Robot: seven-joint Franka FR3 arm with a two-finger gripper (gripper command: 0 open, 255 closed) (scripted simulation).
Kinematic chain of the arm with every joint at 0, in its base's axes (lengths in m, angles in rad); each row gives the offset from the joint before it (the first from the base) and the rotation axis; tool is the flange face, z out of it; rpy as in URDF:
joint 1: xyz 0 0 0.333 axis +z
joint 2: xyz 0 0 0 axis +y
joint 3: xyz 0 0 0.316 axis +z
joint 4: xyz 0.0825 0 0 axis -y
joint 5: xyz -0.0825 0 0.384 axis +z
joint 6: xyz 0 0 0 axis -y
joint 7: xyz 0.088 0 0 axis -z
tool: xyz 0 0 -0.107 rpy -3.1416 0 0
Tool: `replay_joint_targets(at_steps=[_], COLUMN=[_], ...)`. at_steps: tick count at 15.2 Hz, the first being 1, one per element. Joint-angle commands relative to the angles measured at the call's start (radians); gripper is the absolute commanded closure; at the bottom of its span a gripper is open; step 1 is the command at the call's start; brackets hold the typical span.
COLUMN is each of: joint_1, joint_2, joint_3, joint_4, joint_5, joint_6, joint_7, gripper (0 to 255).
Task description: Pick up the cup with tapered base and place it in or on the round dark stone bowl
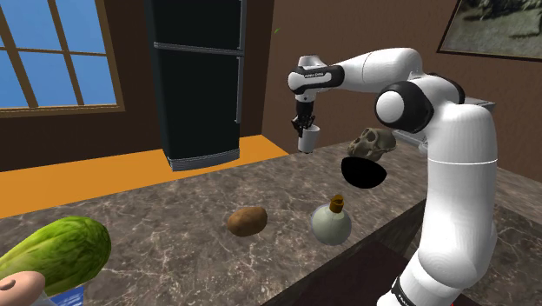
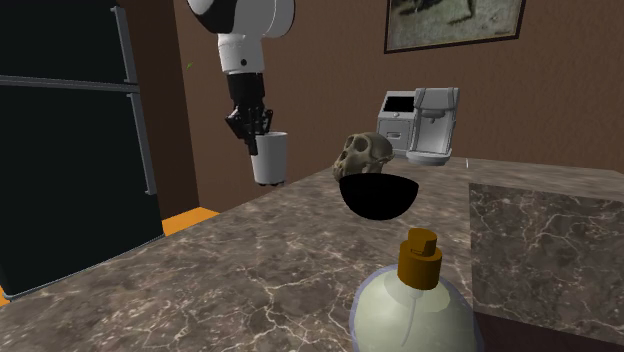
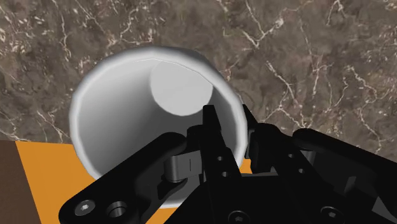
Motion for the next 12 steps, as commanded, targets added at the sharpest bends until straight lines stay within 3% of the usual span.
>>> replay_joint_targets(at_steps=[1, 12], joint_1=[-0.001, -0.012], joint_2=[-0.002, 0.015], joint_3=[-0.001, -0.003], joint_4=[0.026, 0.201], joint_5=[0.000, 0.005], joint_6=[-0.028, -0.185], joint_7=[-0.003, -0.015], gripper=[255, 255])
